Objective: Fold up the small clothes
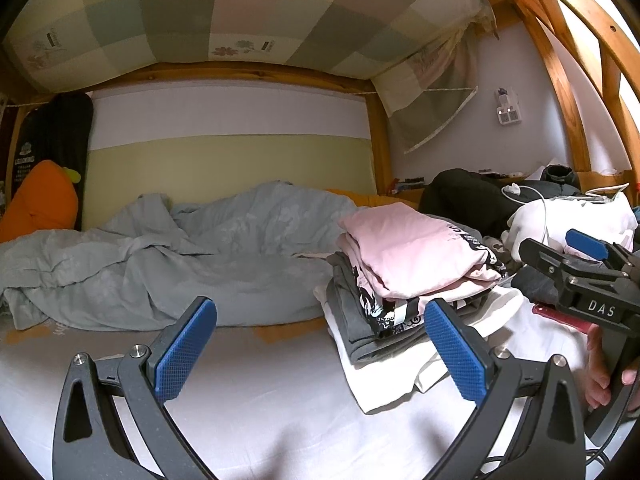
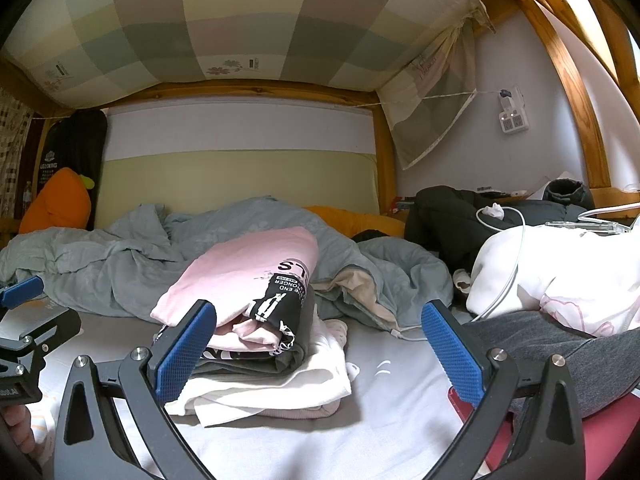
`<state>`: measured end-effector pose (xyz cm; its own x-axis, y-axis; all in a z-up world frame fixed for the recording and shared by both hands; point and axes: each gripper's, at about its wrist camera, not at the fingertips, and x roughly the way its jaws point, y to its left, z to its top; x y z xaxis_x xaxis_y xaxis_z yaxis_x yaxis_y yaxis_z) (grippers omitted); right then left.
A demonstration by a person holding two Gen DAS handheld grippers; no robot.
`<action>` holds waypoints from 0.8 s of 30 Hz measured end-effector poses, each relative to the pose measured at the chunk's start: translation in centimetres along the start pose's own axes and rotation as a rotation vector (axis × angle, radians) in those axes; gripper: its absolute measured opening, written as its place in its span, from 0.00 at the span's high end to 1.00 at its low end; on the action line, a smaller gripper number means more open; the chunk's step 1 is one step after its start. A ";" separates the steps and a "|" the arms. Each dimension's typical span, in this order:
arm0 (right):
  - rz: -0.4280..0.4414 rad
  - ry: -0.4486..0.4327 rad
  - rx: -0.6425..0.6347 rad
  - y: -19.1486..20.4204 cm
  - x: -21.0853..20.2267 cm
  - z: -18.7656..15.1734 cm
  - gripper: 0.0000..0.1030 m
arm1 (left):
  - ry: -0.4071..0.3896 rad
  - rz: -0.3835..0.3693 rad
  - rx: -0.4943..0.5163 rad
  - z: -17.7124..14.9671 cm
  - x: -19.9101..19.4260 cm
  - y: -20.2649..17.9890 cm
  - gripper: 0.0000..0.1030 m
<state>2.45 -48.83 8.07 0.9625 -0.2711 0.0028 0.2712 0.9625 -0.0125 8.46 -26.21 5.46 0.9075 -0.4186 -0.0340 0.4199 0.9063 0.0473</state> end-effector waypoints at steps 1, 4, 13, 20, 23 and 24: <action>0.001 0.000 0.000 0.0 0.0 0.0 0.00 | 0.001 0.001 0.003 0.0 0.0 -0.1 0.00; 0.000 0.004 0.001 0.0 0.1 0.0 0.00 | 0.000 0.001 0.008 -0.1 0.0 -0.2 0.00; -0.002 0.003 0.003 0.0 -0.2 -0.1 0.00 | 0.009 0.001 0.015 -0.1 0.3 -0.2 0.00; -0.001 0.003 0.002 0.0 -0.1 -0.1 0.00 | 0.006 0.002 0.017 -0.1 0.3 -0.2 0.00; -0.002 0.003 0.002 0.0 -0.1 -0.1 0.00 | 0.003 0.003 0.019 -0.2 0.4 -0.2 0.00; -0.002 0.004 0.003 0.0 -0.1 0.0 0.00 | 0.004 0.004 0.021 -0.2 0.4 -0.2 0.00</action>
<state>2.35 -48.77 8.02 0.9620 -0.2729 -0.0007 0.2729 0.9620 -0.0099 8.75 -26.59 5.27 0.9093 -0.4144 -0.0373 0.4160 0.9068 0.0679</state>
